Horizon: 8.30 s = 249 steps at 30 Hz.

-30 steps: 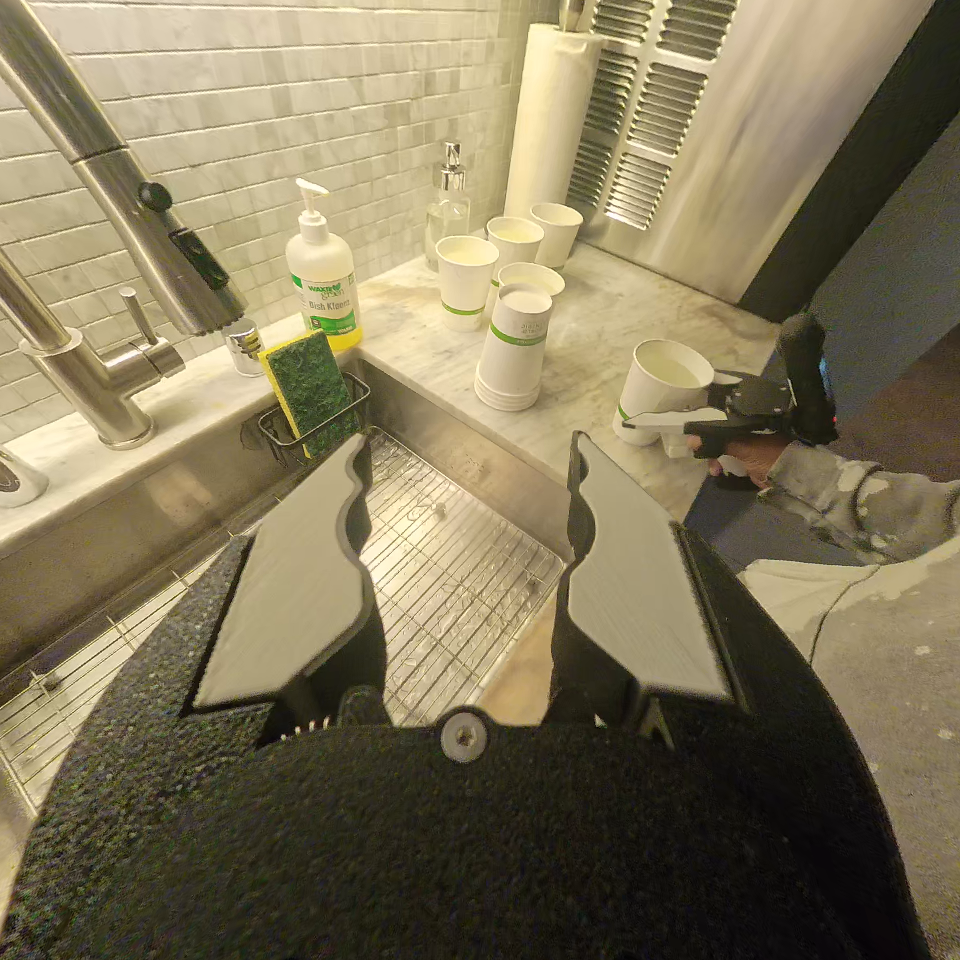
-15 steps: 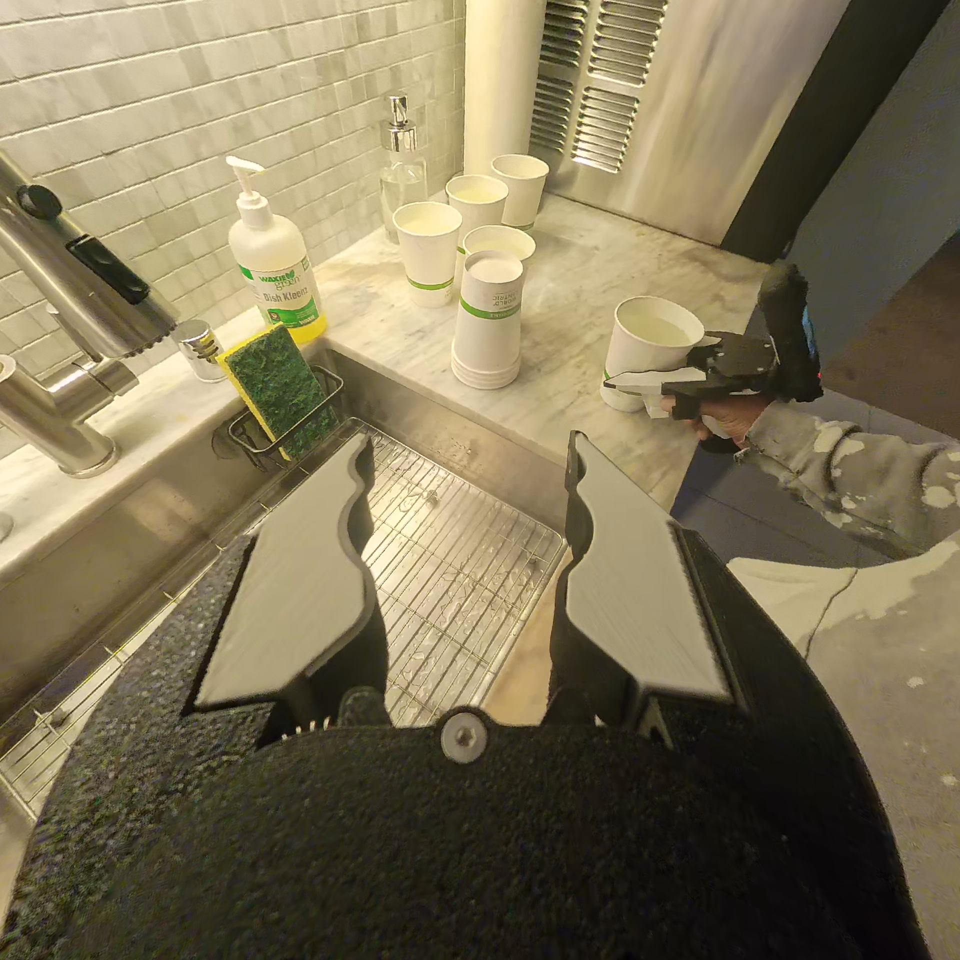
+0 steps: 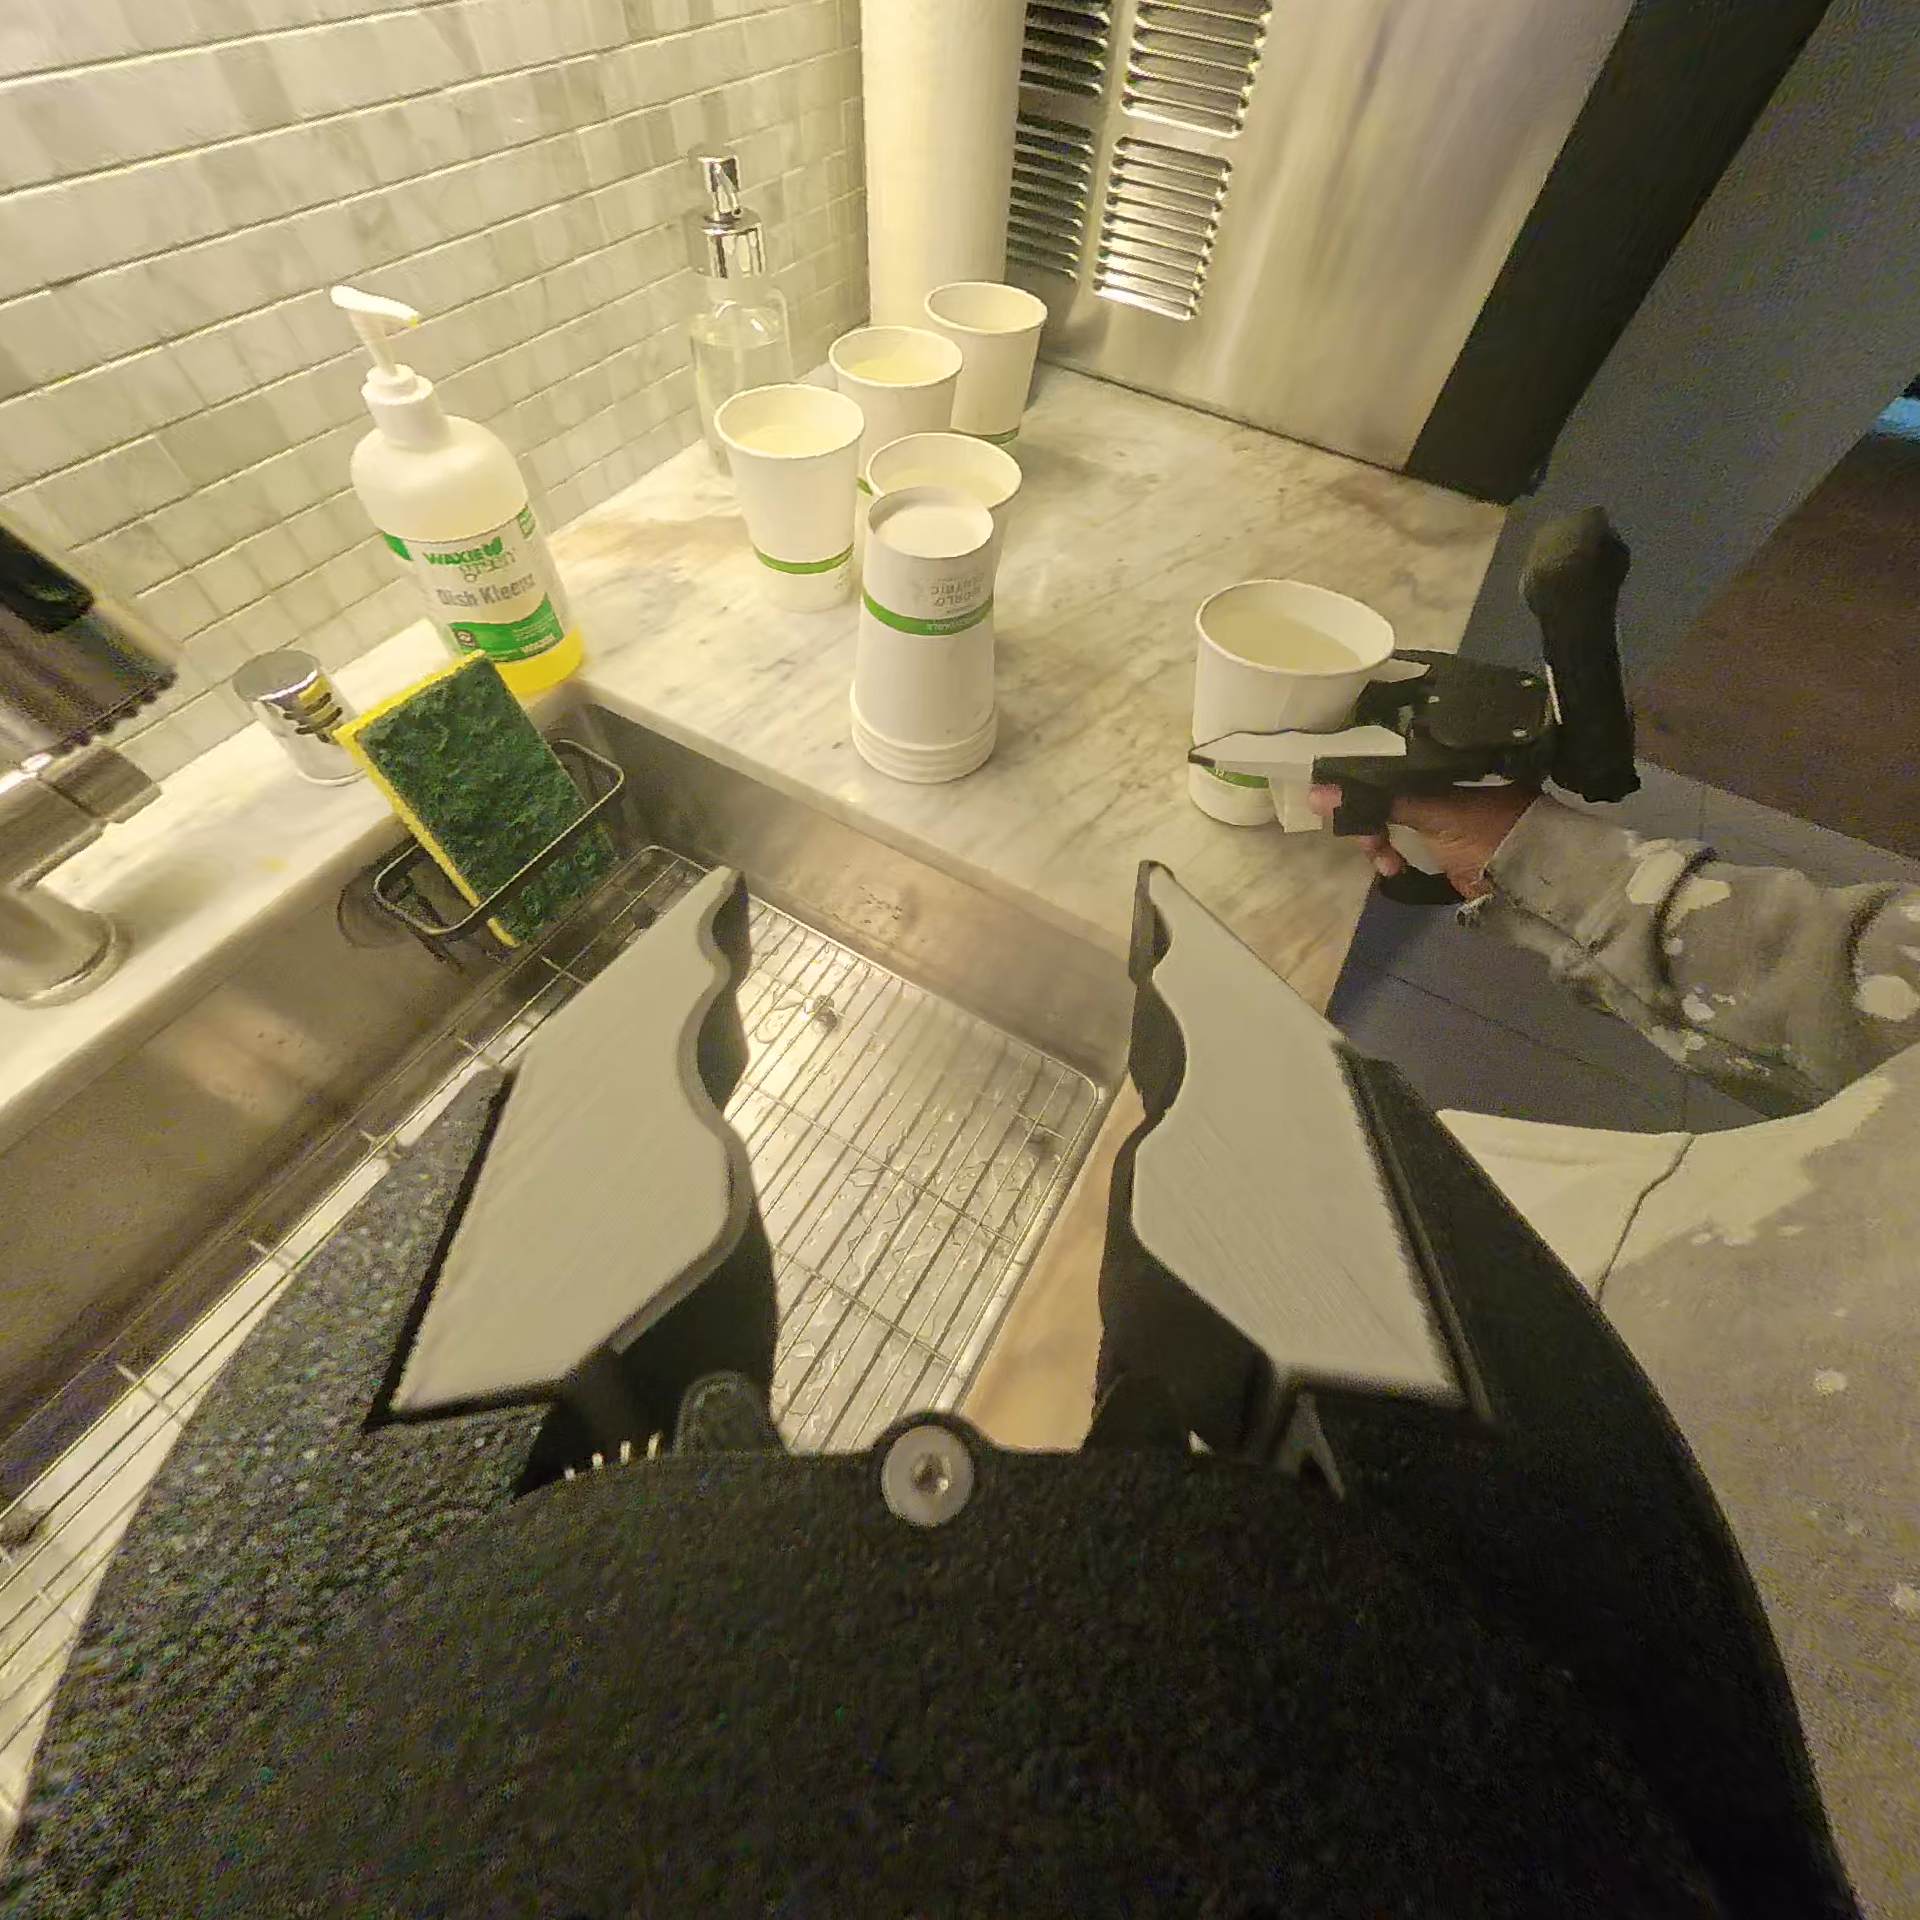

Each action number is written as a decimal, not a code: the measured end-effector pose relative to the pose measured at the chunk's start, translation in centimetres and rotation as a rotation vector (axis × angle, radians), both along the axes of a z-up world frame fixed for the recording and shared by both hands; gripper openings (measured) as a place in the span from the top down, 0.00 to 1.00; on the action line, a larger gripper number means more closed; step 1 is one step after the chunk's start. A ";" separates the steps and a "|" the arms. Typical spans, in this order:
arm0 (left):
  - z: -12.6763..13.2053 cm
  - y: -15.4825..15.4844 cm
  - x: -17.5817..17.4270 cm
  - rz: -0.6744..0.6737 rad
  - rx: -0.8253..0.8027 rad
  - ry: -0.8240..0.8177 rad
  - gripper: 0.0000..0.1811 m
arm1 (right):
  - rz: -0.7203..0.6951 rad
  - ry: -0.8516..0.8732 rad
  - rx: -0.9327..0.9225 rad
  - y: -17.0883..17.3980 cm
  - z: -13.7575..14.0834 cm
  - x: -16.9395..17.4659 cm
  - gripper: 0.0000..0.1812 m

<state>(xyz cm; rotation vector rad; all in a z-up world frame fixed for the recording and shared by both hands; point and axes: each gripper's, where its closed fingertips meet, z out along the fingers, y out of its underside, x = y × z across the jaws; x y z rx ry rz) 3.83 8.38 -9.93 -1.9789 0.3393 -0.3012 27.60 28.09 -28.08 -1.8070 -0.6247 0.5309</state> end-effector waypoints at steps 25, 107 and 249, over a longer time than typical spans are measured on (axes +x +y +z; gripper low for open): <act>-4.1 3.6 7.7 -0.141 -0.064 -0.079 0.59 | 0.141 -0.078 -0.031 0.1 -0.9 -0.6 0.49; -3.9 5.8 10.2 -0.031 -0.066 -0.051 0.61 | 0.211 0.160 0.173 11.9 8.0 0.2 0.49; -12.7 35.7 22.5 0.131 -0.397 -0.291 0.97 | 0.293 -0.222 -0.121 18.8 -1.5 -0.9 0.44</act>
